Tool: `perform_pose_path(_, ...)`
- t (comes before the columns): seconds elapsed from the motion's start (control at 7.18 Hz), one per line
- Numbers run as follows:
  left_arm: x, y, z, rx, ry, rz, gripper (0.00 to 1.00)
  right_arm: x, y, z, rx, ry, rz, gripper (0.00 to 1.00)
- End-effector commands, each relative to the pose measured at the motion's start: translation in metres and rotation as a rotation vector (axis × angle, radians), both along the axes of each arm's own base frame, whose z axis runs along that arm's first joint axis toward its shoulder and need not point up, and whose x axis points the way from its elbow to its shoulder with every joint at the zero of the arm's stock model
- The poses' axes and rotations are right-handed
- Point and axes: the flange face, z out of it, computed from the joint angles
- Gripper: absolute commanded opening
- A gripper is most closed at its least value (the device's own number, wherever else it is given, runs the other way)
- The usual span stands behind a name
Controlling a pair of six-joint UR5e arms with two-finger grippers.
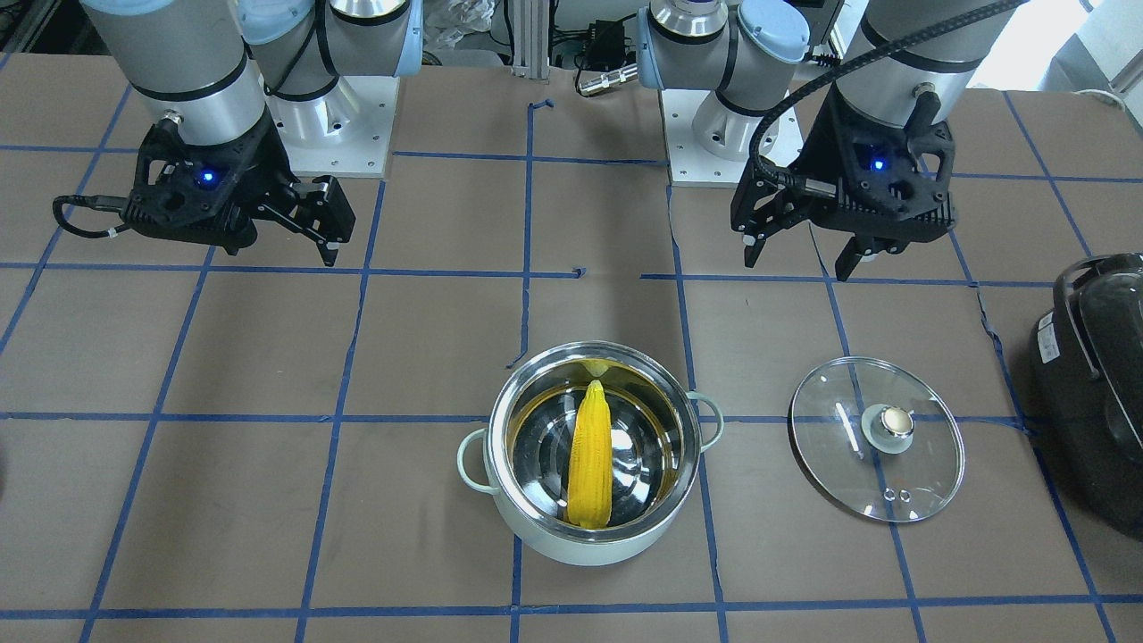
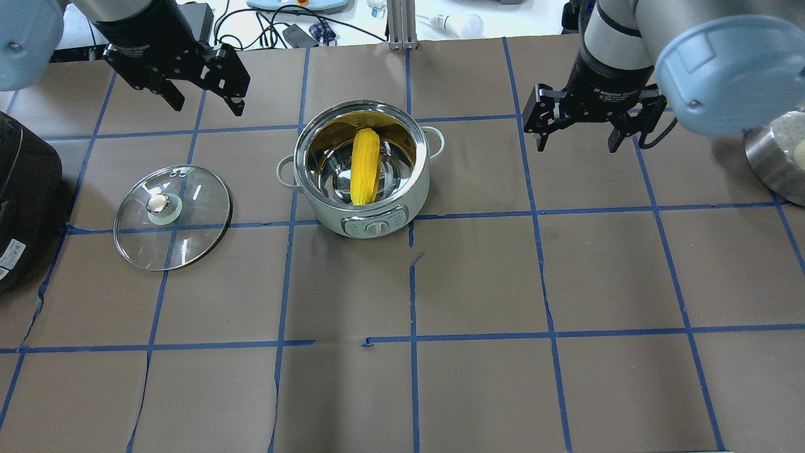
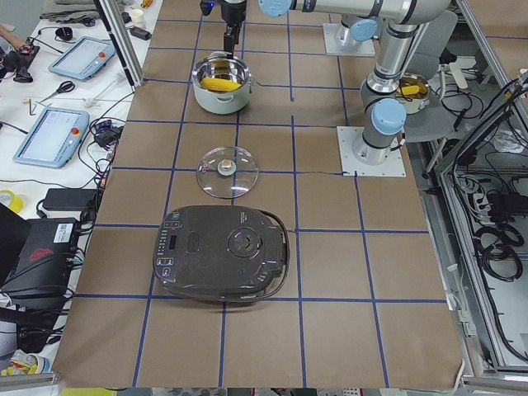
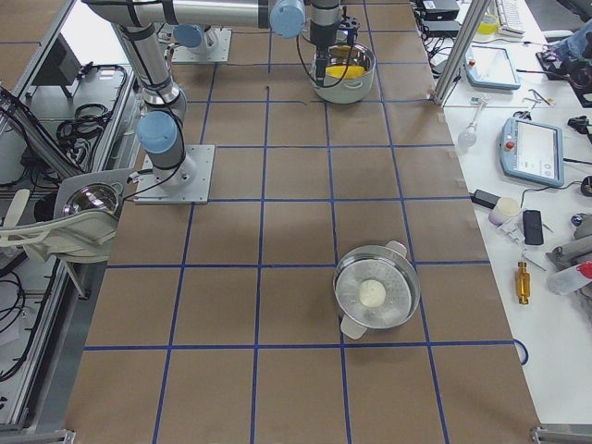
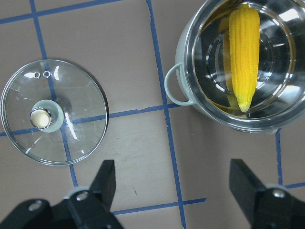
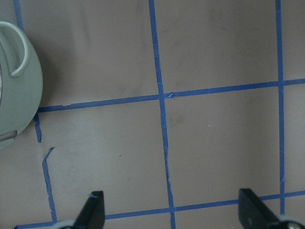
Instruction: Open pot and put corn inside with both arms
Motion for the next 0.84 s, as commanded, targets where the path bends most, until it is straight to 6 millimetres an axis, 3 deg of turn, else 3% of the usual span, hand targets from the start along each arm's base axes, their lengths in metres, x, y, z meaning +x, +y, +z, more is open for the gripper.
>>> perform_pose_path(0.0, 0.000, 0.007, 0.005, 0.005, 0.003, 0.000, 0.87, -0.002, 0.012, 0.015, -0.006, 0.001, -0.001, 1.00)
perform_pose_path(0.28, 0.000, 0.017, 0.012, 0.015, 0.002, 0.001, 0.87, -0.007, 0.019, 0.016, 0.022, 0.058, 0.072, 1.00)
perform_pose_path(0.7, 0.000, 0.024, 0.018, 0.040, 0.004, 0.030, 0.87, -0.002, 0.023, 0.020, 0.022, 0.009, 0.065, 1.00)
